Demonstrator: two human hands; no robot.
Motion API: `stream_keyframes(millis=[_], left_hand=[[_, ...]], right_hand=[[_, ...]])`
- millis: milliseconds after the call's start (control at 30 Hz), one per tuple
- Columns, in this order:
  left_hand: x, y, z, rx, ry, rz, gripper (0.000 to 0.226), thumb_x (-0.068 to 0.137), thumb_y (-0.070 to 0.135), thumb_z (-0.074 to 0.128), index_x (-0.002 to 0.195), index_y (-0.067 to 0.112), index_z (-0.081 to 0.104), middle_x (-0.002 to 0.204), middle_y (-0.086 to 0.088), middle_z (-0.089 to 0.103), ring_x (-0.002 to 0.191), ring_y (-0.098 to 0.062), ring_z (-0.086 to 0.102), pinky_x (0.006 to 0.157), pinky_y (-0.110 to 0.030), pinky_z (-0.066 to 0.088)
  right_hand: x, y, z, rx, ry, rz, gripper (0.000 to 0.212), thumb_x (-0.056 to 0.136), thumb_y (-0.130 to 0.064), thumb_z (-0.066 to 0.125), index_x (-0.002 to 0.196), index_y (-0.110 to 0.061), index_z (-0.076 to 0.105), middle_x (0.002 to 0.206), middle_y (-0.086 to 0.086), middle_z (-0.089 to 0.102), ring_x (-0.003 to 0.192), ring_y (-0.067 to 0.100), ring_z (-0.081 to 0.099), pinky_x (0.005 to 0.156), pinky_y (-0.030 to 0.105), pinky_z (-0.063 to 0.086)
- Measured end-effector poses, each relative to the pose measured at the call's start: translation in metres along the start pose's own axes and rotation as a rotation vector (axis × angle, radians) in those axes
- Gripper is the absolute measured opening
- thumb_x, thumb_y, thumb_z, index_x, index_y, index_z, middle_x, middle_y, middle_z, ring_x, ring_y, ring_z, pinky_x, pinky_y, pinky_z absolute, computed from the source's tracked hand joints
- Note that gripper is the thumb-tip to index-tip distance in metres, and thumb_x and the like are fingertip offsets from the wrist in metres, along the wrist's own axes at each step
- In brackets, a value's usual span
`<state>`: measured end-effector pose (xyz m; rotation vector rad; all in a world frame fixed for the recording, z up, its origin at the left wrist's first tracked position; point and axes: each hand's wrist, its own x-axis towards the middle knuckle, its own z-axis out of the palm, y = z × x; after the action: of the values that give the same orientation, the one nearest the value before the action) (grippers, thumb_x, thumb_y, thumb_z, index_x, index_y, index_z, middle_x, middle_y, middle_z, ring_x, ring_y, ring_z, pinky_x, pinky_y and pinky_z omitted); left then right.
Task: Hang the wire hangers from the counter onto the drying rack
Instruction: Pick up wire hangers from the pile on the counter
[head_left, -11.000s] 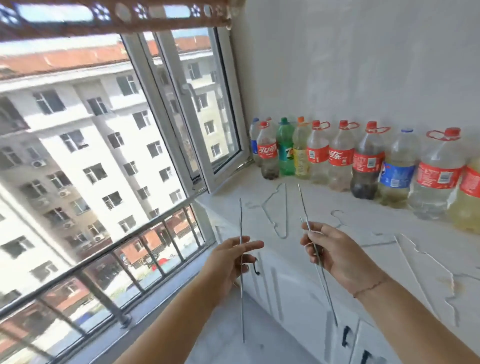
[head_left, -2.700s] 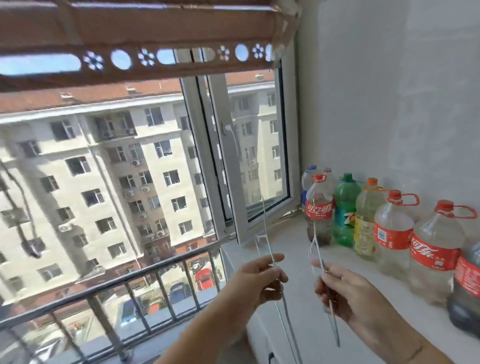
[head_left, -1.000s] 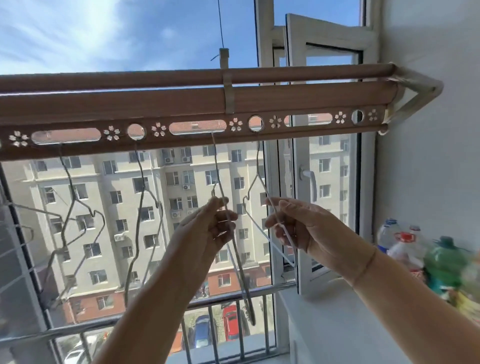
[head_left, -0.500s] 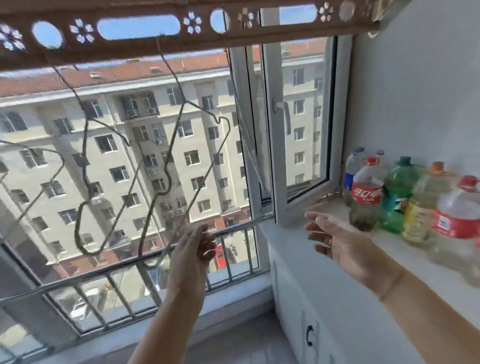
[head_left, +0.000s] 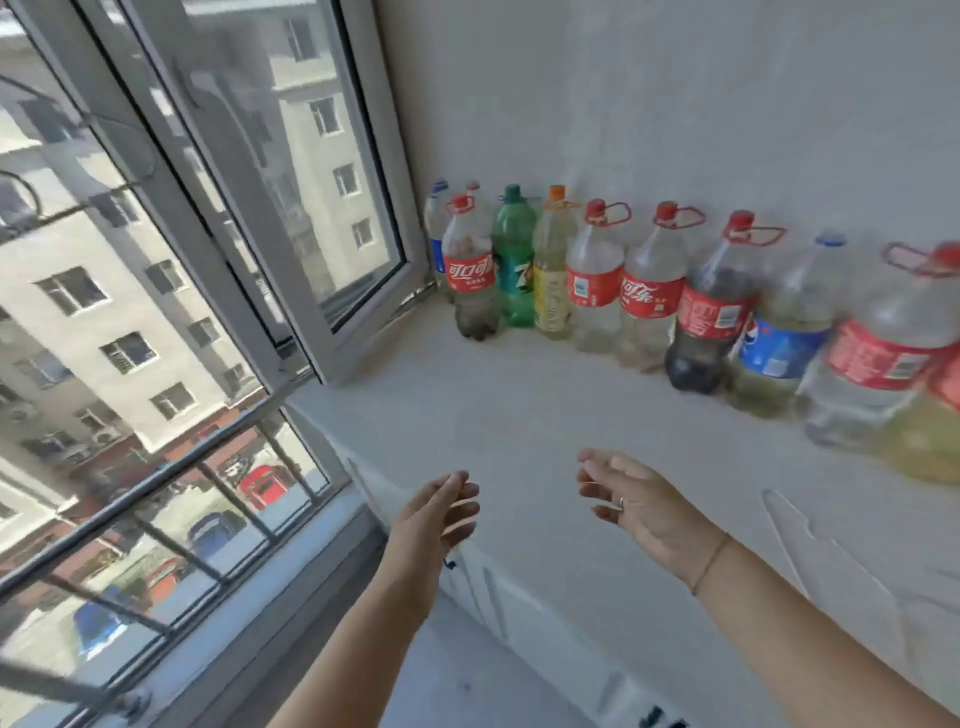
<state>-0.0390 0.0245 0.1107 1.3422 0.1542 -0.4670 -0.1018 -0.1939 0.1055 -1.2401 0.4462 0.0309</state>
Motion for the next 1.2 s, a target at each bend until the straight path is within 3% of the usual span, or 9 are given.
stream_keyframes(millis=[300,433,667,733,800,867,1033,1100,1200], left_hand=[[0.025,-0.087,0.131,0.182,-0.365,-0.233,0.02,0.093,0.018,0.053,0.107,0.008,0.063,0.095,-0.006,0.066,0.083,-0.02,0.061,0.074,-0.028,0.048],[0.014,-0.134,0.191,0.23,-0.5,-0.363,0.019,0.093,0.019,0.053,0.106,0.008,0.063,0.095,-0.006,0.065,0.084,-0.021,0.061,0.074,-0.028,0.049],[-0.002,-0.195,0.276,0.233,-0.659,-0.566,0.016,0.091,0.019,0.057,0.101,0.007,0.062,0.096,-0.008,0.063,0.087,-0.022,0.061,0.08,-0.029,0.05],[-0.004,-0.205,0.295,0.259,-0.684,-0.599,0.015,0.091,0.021,0.057,0.099,0.009,0.062,0.097,-0.007,0.061,0.09,-0.022,0.06,0.085,-0.031,0.049],[-0.005,-0.215,0.312,0.294,-0.692,-0.616,0.016,0.092,0.023,0.056,0.099,0.009,0.061,0.101,-0.006,0.059,0.096,-0.022,0.059,0.088,-0.031,0.047],[-0.006,-0.221,0.327,0.33,-0.685,-0.621,0.02,0.093,0.024,0.056,0.106,0.009,0.059,0.108,-0.007,0.056,0.104,-0.022,0.056,0.094,-0.033,0.043],[-0.012,-0.232,0.348,0.39,-0.66,-0.639,0.034,0.095,0.029,0.051,0.124,0.011,0.053,0.118,-0.003,0.052,0.123,-0.023,0.047,0.107,-0.036,0.033],[-0.014,-0.234,0.349,0.386,-0.644,-0.651,0.03,0.095,0.03,0.051,0.119,0.011,0.055,0.119,-0.003,0.056,0.12,-0.021,0.051,0.103,-0.035,0.037],[-0.014,-0.234,0.351,0.339,-0.623,-0.68,0.018,0.096,0.023,0.051,0.096,0.01,0.063,0.1,-0.005,0.062,0.097,-0.021,0.059,0.09,-0.034,0.047]], right_hand=[[-0.066,0.045,-0.158,0.106,0.555,0.002,0.011,0.092,-0.011,0.052,0.096,-0.017,0.06,0.081,0.0,0.056,0.077,0.011,0.053,0.065,0.023,0.038],[-0.102,0.062,-0.226,0.119,0.81,-0.003,0.018,0.093,-0.01,0.049,0.108,-0.01,0.059,0.079,0.001,0.054,0.074,0.013,0.049,0.067,0.025,0.037],[-0.169,0.082,-0.303,0.2,1.054,0.097,0.011,0.095,-0.016,0.048,0.102,-0.015,0.056,0.101,0.005,0.054,0.103,0.019,0.05,0.101,0.038,0.037],[-0.179,0.088,-0.319,0.244,1.079,0.13,0.011,0.094,-0.019,0.048,0.096,-0.015,0.058,0.102,0.005,0.055,0.107,0.022,0.051,0.099,0.038,0.039],[-0.18,0.095,-0.33,0.343,1.057,0.145,0.018,0.095,-0.02,0.047,0.105,-0.009,0.057,0.109,0.01,0.057,0.108,0.026,0.053,0.093,0.036,0.042],[-0.17,0.098,-0.328,0.448,0.952,0.151,0.027,0.095,-0.021,0.046,0.116,-0.005,0.053,0.114,0.014,0.057,0.105,0.027,0.055,0.095,0.038,0.042],[-0.13,0.101,-0.31,0.501,0.713,0.226,0.032,0.096,-0.032,0.044,0.117,-0.008,0.051,0.114,0.012,0.061,0.107,0.027,0.058,0.103,0.041,0.04],[-0.118,0.101,-0.306,0.49,0.679,0.248,0.031,0.097,-0.033,0.043,0.114,-0.009,0.051,0.114,0.011,0.06,0.109,0.026,0.057,0.105,0.041,0.038],[-0.11,0.1,-0.306,0.497,0.663,0.25,0.03,0.096,-0.034,0.045,0.11,-0.01,0.053,0.116,0.013,0.06,0.108,0.026,0.059,0.1,0.04,0.042]])
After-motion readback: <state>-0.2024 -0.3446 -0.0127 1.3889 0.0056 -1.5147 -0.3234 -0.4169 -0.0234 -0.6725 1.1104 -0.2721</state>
